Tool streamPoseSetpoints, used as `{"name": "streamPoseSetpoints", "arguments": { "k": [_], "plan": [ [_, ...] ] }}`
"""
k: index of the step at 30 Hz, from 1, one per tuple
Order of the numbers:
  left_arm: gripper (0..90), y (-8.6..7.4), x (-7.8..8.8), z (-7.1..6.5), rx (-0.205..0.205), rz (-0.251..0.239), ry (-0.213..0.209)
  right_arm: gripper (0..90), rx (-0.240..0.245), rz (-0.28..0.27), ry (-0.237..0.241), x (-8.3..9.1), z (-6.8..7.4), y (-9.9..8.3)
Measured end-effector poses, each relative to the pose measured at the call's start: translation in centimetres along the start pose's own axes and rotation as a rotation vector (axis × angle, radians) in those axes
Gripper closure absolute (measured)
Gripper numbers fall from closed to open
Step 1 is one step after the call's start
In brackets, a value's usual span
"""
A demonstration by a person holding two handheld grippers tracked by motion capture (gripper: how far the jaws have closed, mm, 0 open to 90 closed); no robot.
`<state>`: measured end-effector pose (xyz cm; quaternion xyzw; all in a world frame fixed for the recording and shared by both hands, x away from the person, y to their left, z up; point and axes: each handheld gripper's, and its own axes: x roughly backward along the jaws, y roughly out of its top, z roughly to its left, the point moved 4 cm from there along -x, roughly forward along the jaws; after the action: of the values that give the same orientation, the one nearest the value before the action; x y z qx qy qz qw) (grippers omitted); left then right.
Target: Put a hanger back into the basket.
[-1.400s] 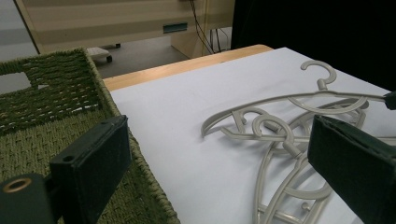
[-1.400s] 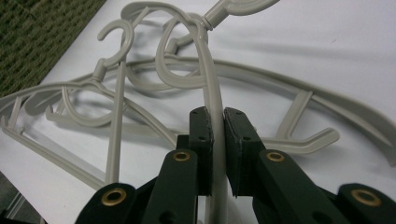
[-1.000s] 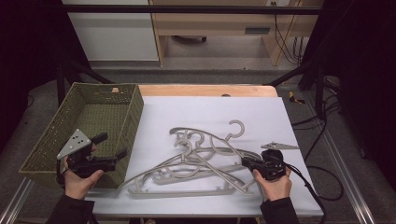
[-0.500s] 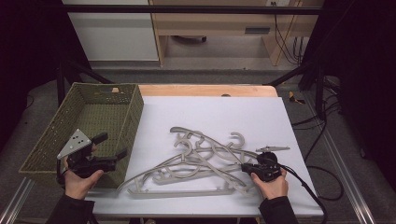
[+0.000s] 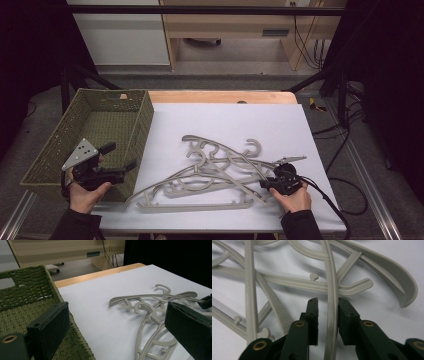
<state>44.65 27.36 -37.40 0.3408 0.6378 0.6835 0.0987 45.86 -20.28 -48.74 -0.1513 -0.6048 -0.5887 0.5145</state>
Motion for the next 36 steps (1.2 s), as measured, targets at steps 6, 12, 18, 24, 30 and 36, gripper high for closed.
{"name": "streamPoseSetpoints", "arguments": {
  "k": [6,12,18,24,30,36],
  "plan": [
    [5.8,0.0,0.0,0.0,0.0,0.0,0.0,81.9,-0.029,-0.002,-0.038,0.0,-0.3,0.1],
    [5.8,0.0,0.0,0.0,0.0,0.001,0.001,82.5,-0.055,-0.043,-0.027,0.9,-0.4,0.4],
    [5.8,0.0,0.0,0.0,-0.001,0.002,0.001,82.7,-0.084,-0.11,-0.057,2.1,-0.8,0.7],
    [5.8,0.0,-0.1,-0.1,-0.001,0.002,-0.001,82.7,-0.085,-0.185,-0.064,3.2,-1.3,1.2],
    [5.7,0.1,-0.1,-0.3,-0.01,0.007,-0.009,82.6,-0.017,-0.234,-0.049,4.7,-0.8,2.0],
    [5.6,0.4,-0.1,-0.8,-0.018,0.012,-0.024,82.7,0.052,-0.259,-0.025,5.9,0.4,2.8]
  ]
}}
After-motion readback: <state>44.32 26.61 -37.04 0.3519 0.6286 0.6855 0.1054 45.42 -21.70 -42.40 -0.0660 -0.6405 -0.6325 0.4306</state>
